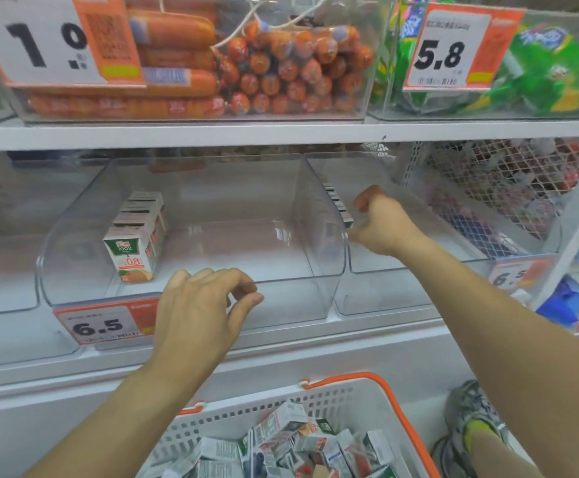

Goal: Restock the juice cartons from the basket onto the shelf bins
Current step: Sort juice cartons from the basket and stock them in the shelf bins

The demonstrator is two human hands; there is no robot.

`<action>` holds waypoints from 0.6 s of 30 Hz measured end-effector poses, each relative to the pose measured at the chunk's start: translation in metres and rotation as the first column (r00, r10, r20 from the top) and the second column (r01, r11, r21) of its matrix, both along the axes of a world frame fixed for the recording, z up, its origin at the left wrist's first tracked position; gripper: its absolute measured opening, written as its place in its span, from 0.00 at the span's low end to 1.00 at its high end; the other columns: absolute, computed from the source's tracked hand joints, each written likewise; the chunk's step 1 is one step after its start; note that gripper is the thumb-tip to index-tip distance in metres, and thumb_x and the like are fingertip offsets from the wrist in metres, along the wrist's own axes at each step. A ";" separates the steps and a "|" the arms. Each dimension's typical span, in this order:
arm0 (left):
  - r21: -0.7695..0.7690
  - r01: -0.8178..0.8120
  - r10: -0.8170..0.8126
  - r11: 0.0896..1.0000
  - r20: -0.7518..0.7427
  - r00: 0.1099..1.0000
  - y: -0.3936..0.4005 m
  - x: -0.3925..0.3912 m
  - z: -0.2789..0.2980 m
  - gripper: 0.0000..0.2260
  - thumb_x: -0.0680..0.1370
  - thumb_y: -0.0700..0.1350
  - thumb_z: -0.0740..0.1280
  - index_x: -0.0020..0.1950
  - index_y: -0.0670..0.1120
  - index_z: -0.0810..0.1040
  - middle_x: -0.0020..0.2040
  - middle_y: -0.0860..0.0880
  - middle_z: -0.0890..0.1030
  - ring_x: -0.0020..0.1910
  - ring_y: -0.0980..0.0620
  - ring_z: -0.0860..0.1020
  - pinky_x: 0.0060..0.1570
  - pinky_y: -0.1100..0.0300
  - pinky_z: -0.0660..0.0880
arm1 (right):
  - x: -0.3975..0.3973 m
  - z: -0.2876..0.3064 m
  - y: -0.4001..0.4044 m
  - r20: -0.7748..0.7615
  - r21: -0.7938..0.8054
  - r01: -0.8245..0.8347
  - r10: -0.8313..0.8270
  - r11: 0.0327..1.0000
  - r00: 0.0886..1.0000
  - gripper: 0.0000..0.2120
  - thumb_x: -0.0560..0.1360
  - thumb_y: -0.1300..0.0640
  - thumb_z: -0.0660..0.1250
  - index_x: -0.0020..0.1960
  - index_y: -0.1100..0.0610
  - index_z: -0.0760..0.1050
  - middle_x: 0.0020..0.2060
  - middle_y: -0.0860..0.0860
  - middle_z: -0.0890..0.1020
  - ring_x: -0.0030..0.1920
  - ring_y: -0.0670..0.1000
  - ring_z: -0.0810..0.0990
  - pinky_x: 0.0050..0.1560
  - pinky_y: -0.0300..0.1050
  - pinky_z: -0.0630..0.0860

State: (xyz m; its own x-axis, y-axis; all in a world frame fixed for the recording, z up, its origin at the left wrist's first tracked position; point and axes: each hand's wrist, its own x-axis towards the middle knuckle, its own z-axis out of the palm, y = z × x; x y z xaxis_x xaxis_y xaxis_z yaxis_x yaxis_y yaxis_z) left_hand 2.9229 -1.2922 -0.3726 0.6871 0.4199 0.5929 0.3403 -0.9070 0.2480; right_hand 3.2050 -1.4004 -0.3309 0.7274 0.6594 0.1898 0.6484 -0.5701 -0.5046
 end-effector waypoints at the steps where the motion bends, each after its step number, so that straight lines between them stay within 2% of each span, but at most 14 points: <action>1: 0.004 0.007 -0.007 1.000 0.002 1.000 0.000 -0.001 -0.001 0.06 0.73 0.55 0.73 0.41 0.55 0.79 0.32 0.64 0.71 0.31 0.59 0.74 0.39 0.57 0.62 | -0.008 0.002 -0.008 0.073 0.129 0.045 -0.055 0.991 0.996 0.19 0.71 0.58 0.75 0.57 0.61 0.72 0.52 0.55 0.75 0.51 0.56 0.76 0.49 0.42 0.68; 3: 0.016 0.021 -0.021 1.000 0.003 1.000 0.001 -0.002 -0.002 0.06 0.73 0.54 0.73 0.41 0.55 0.79 0.32 0.63 0.73 0.32 0.58 0.75 0.39 0.57 0.59 | -0.037 0.007 -0.029 0.218 0.451 0.030 -0.142 0.892 0.966 0.07 0.72 0.62 0.70 0.47 0.58 0.72 0.45 0.51 0.73 0.43 0.52 0.73 0.46 0.41 0.68; 4: 0.019 0.025 -0.025 1.000 -0.002 1.000 0.001 -0.002 -0.003 0.05 0.74 0.54 0.73 0.42 0.55 0.79 0.33 0.63 0.73 0.32 0.58 0.75 0.39 0.57 0.58 | -0.058 0.008 -0.040 0.260 0.565 -0.033 -0.141 0.824 0.955 0.08 0.72 0.64 0.68 0.42 0.57 0.70 0.41 0.50 0.72 0.38 0.50 0.71 0.42 0.39 0.67; 6: 0.016 0.025 -0.025 1.000 -0.014 1.000 0.003 -0.003 -0.005 0.04 0.75 0.53 0.72 0.44 0.54 0.79 0.35 0.61 0.76 0.35 0.55 0.77 0.40 0.58 0.57 | -0.101 0.001 -0.062 0.280 0.652 -0.161 -0.038 0.741 0.959 0.11 0.72 0.67 0.68 0.39 0.57 0.67 0.35 0.51 0.71 0.32 0.49 0.70 0.36 0.35 0.65; 7: 0.006 0.036 -0.036 0.999 0.007 0.999 0.002 -0.004 -0.005 0.04 0.75 0.50 0.72 0.46 0.53 0.80 0.38 0.60 0.78 0.39 0.53 0.78 0.42 0.58 0.59 | -0.119 -0.009 -0.070 0.271 0.636 -0.214 0.044 0.741 0.961 0.12 0.72 0.68 0.68 0.38 0.57 0.67 0.34 0.51 0.71 0.30 0.50 0.71 0.34 0.36 0.65; 9: -0.020 0.101 -0.096 0.995 0.163 0.982 -0.003 -0.005 -0.004 0.04 0.75 0.41 0.72 0.50 0.45 0.80 0.46 0.51 0.79 0.47 0.48 0.77 0.48 0.57 0.66 | -0.145 -0.039 -0.079 0.163 0.539 -0.264 0.208 0.800 0.964 0.14 0.72 0.68 0.69 0.38 0.54 0.68 0.33 0.51 0.73 0.29 0.50 0.72 0.33 0.35 0.67; 11: 0.029 0.147 -0.148 0.989 0.326 0.934 -0.017 -0.008 0.001 0.06 0.74 0.32 0.68 0.50 0.38 0.79 0.49 0.43 0.77 0.51 0.45 0.75 0.53 0.55 0.71 | -0.157 -0.078 -0.081 -0.081 0.386 -0.254 0.307 0.887 0.948 0.14 0.72 0.66 0.70 0.38 0.51 0.70 0.32 0.48 0.76 0.30 0.47 0.74 0.34 0.33 0.69; 13: 0.078 0.216 -0.229 0.973 0.314 0.921 -0.030 -0.010 -0.004 0.06 0.73 0.30 0.66 0.49 0.37 0.79 0.48 0.42 0.77 0.49 0.44 0.75 0.52 0.54 0.73 | -0.158 -0.119 -0.082 -0.264 0.155 -0.289 0.322 0.945 0.909 0.12 0.72 0.63 0.71 0.39 0.49 0.72 0.34 0.47 0.79 0.32 0.43 0.75 0.38 0.36 0.71; 14: 0.049 0.271 -0.275 0.961 0.237 0.932 -0.035 -0.012 -0.012 0.07 0.74 0.31 0.66 0.49 0.38 0.78 0.47 0.43 0.77 0.47 0.45 0.76 0.49 0.53 0.73 | -0.156 -0.139 -0.082 -0.301 0.036 -0.326 0.322 0.945 0.898 0.10 0.72 0.61 0.72 0.41 0.49 0.73 0.37 0.48 0.80 0.33 0.42 0.75 0.40 0.39 0.72; 16: -0.177 0.334 -0.348 0.926 -0.051 0.936 -0.044 -0.021 -0.038 0.08 0.75 0.36 0.66 0.53 0.43 0.77 0.48 0.48 0.77 0.42 0.50 0.75 0.47 0.51 0.75 | -0.154 -0.170 -0.080 -0.338 -0.191 -0.383 0.306 0.904 0.890 0.10 0.71 0.59 0.73 0.48 0.52 0.75 0.45 0.51 0.81 0.41 0.48 0.78 0.47 0.44 0.75; 18: -0.421 0.217 -0.387 0.881 -0.377 0.842 -0.049 -0.039 -0.071 0.08 0.78 0.42 0.67 0.57 0.46 0.76 0.50 0.51 0.77 0.41 0.57 0.73 0.51 0.52 0.75 | -0.153 -0.191 -0.077 -0.362 -0.346 -0.402 0.275 0.847 0.891 0.18 0.72 0.56 0.74 0.58 0.56 0.74 0.52 0.53 0.80 0.50 0.54 0.78 0.55 0.49 0.76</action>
